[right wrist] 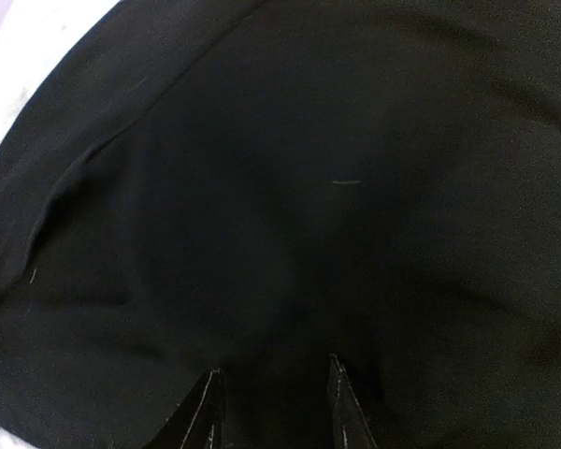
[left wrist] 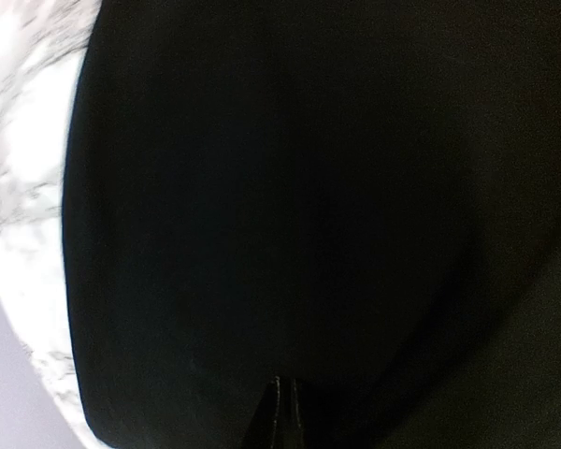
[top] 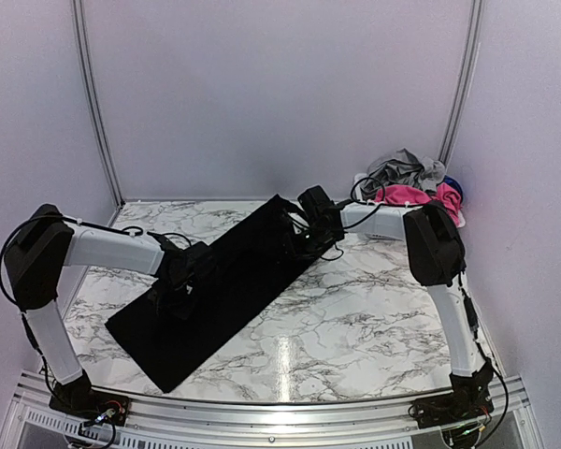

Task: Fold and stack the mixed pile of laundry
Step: Rotate the rectangle-folded T-shirt at the center of the board.

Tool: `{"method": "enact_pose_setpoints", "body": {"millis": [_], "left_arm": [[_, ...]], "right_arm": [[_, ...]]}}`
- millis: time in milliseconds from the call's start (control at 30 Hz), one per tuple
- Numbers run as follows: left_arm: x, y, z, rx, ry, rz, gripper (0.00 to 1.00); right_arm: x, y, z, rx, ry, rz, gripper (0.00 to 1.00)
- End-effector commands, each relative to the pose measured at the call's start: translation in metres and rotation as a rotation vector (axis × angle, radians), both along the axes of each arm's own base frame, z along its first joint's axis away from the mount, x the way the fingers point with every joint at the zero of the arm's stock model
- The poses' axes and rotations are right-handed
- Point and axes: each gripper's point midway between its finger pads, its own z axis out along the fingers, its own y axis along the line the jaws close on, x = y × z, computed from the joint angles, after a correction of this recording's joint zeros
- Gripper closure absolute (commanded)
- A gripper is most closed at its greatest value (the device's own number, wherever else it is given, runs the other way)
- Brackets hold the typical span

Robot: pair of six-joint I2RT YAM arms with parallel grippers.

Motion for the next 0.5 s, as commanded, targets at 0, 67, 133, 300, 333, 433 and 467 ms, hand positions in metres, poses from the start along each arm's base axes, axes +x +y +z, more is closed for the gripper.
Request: {"method": "enact_pose_setpoints", "body": {"millis": [0,67,133,300,333,433,467], "left_arm": [[-0.083,-0.083,-0.025,-0.243,0.280,-0.045,0.93],[-0.099,-0.123,-0.014,-0.319,0.303,-0.074,0.93],[-0.105,-0.153,0.001,-0.391,0.302,-0.089,0.93],[-0.084,-0.168,0.044,-0.495,0.217,-0.065,0.83],[-0.079,-0.167,0.051,-0.508,0.201,-0.062,0.83],[-0.056,-0.157,0.067,-0.540,0.157,-0.034,0.82],[-0.047,-0.153,0.071,-0.546,0.140,-0.026,0.82]], "right_arm": [[0.035,-0.080,-0.045,-0.191,0.022,-0.082,0.61],[0.052,-0.088,-0.033,-0.210,-0.021,-0.093,0.60],[0.066,-0.088,-0.007,-0.200,-0.076,-0.097,0.60],[0.061,-0.076,0.053,-0.117,-0.140,-0.090,0.59],[0.054,-0.071,0.063,-0.096,-0.145,-0.081,0.59],[0.022,-0.052,0.077,-0.036,-0.122,-0.050,0.59],[0.008,-0.044,0.076,-0.026,-0.106,-0.034,0.59]]}}
